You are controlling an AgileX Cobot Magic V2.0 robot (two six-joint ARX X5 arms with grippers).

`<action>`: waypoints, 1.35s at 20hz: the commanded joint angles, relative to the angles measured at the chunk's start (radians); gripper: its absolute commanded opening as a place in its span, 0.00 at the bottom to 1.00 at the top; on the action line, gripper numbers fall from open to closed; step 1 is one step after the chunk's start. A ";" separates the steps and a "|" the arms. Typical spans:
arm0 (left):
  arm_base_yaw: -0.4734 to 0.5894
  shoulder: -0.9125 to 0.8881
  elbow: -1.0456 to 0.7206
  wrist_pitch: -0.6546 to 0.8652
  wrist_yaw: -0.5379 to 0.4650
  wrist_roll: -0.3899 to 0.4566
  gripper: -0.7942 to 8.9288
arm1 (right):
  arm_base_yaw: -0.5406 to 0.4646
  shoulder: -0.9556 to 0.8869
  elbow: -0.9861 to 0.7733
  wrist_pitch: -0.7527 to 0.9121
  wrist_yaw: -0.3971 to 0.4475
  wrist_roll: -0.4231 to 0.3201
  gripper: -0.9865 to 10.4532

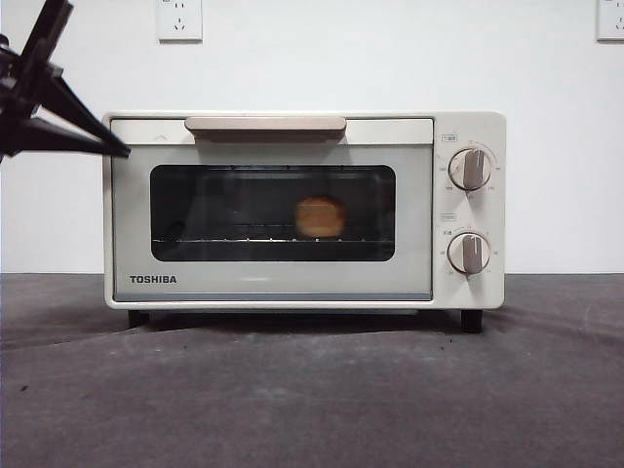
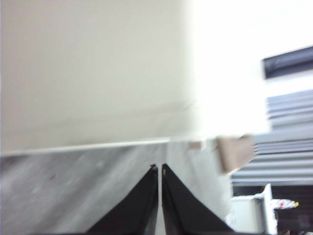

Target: The left arm flap open the oven, the right arm pick bread and place it into oven, the left arm flap close the oven

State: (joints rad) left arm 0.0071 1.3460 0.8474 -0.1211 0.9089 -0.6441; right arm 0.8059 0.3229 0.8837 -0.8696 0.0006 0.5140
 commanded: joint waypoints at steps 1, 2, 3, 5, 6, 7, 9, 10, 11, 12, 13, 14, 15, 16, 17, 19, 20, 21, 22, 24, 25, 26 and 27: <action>0.000 -0.007 0.043 0.023 0.021 -0.056 0.10 | 0.010 0.002 0.014 0.012 0.002 0.009 0.39; 0.000 -0.016 0.047 0.024 0.029 -0.056 0.10 | 0.009 0.002 0.014 0.012 0.002 0.009 0.39; 0.000 -0.029 0.049 0.026 0.032 -0.056 0.10 | 0.010 0.002 0.014 0.012 0.001 0.009 0.39; 0.000 -0.061 0.055 0.024 0.033 -0.042 0.10 | 0.009 0.002 0.014 0.012 0.001 0.008 0.39; 0.000 -0.078 0.057 0.021 0.040 -0.025 0.10 | 0.009 0.002 0.014 0.013 0.001 0.005 0.39; 0.000 -0.101 0.061 0.015 0.052 0.011 0.10 | 0.010 0.002 0.014 0.013 0.001 0.000 0.39; -0.002 -0.139 0.069 -0.006 0.061 0.061 0.10 | 0.009 0.002 0.014 0.013 0.001 -0.007 0.39; -0.002 -0.169 0.077 -0.044 0.059 0.083 0.10 | 0.009 0.002 0.014 0.013 0.001 -0.019 0.39; -0.002 -0.190 0.084 -0.072 0.057 0.108 0.10 | 0.009 0.003 0.014 0.013 0.000 -0.032 0.39; -0.002 -0.211 0.090 -0.102 0.055 0.139 0.10 | 0.009 0.006 0.014 0.013 0.001 -0.042 0.39; -0.006 -0.243 0.095 -0.137 0.051 0.182 0.10 | 0.009 0.011 0.014 0.013 0.001 -0.055 0.39; -0.012 -0.267 0.096 -0.159 0.042 0.211 0.10 | 0.009 0.014 0.014 0.013 0.001 -0.063 0.39; -0.021 -0.292 0.096 -0.183 0.028 0.238 0.10 | 0.009 0.021 0.014 0.015 0.001 -0.075 0.39; -0.034 -0.327 0.096 -0.220 0.010 0.280 0.10 | 0.009 0.029 0.014 0.018 0.002 -0.091 0.39; -0.044 -0.354 0.096 -0.252 -0.006 0.318 0.10 | 0.009 0.037 0.014 0.019 0.003 -0.108 0.39; -0.062 -0.418 0.096 -0.337 -0.061 0.400 0.10 | 0.009 0.059 0.014 0.024 0.005 -0.156 0.39; -0.068 -0.447 0.096 -0.375 -0.093 0.432 0.10 | 0.009 0.068 0.014 0.026 0.008 -0.172 0.39; -0.073 -0.481 0.096 -0.416 -0.133 0.462 0.10 | 0.009 0.079 0.014 0.029 0.010 -0.194 0.39; -0.079 -0.516 0.096 -0.455 -0.173 0.487 0.10 | 0.009 0.090 0.014 0.032 0.020 -0.217 0.39; -0.089 -0.575 0.096 -0.505 -0.230 0.506 0.10 | 0.009 0.108 0.014 0.037 0.045 -0.254 0.39; -0.095 -0.613 0.096 -0.525 -0.262 0.510 0.10 | 0.009 0.116 0.014 0.041 0.060 -0.273 0.39; -0.100 -0.642 0.096 -0.537 -0.285 0.510 0.10 | 0.009 0.122 0.014 0.048 0.068 -0.288 0.39; -0.105 -0.672 0.096 -0.542 -0.303 0.510 0.10 | 0.009 0.129 0.014 0.058 0.075 -0.301 0.39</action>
State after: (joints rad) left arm -0.0948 0.6857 0.9268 -0.6704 0.6205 -0.1719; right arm 0.8059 0.4458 0.8837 -0.8246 0.0711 0.2634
